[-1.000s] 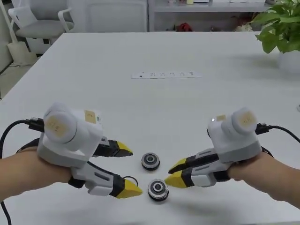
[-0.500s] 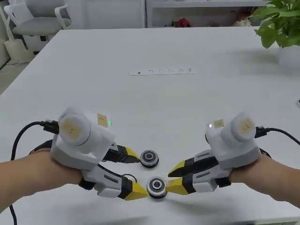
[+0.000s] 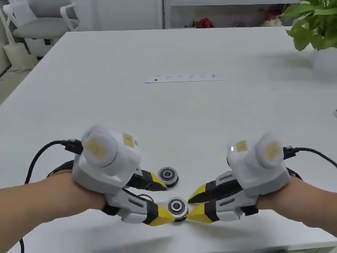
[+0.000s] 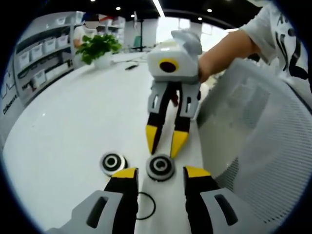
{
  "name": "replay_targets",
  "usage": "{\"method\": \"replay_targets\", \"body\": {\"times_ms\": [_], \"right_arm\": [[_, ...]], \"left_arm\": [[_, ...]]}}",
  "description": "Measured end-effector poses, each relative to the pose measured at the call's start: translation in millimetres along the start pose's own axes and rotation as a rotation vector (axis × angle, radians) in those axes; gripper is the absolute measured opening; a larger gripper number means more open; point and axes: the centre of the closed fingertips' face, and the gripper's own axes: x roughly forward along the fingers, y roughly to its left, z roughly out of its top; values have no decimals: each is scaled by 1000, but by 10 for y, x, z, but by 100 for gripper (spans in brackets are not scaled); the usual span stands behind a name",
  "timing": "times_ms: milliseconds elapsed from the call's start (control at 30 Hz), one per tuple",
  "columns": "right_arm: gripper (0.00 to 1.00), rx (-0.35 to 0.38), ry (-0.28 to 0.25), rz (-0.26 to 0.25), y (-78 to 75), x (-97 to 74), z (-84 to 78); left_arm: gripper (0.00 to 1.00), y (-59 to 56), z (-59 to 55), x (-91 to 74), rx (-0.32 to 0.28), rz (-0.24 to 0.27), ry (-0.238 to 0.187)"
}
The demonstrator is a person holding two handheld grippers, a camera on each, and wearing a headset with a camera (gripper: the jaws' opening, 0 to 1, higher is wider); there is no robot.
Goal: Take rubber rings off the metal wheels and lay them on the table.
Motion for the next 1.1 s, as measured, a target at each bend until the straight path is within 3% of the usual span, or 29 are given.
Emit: {"method": "replay_targets", "body": {"times_ms": [500,667,733,933,1100], "right_arm": [[14,-14,-16,-3,0,15,13],[14,-22,-18,-3,-2,14,10],[14,-24,-19,-2,-3,16,7],[14,-37,-19,4,10,18,9],[15,-58,-12,15,48,31,19]], "left_arm": [[23,-34,-7,105,17,-8,10],[18,-17,-18,124,42,6,10],[16,5,-20,126,79,25,12],[14,-15,-26,152,110,37,5],[14,-10,-20,142,98,45,-4]]}}
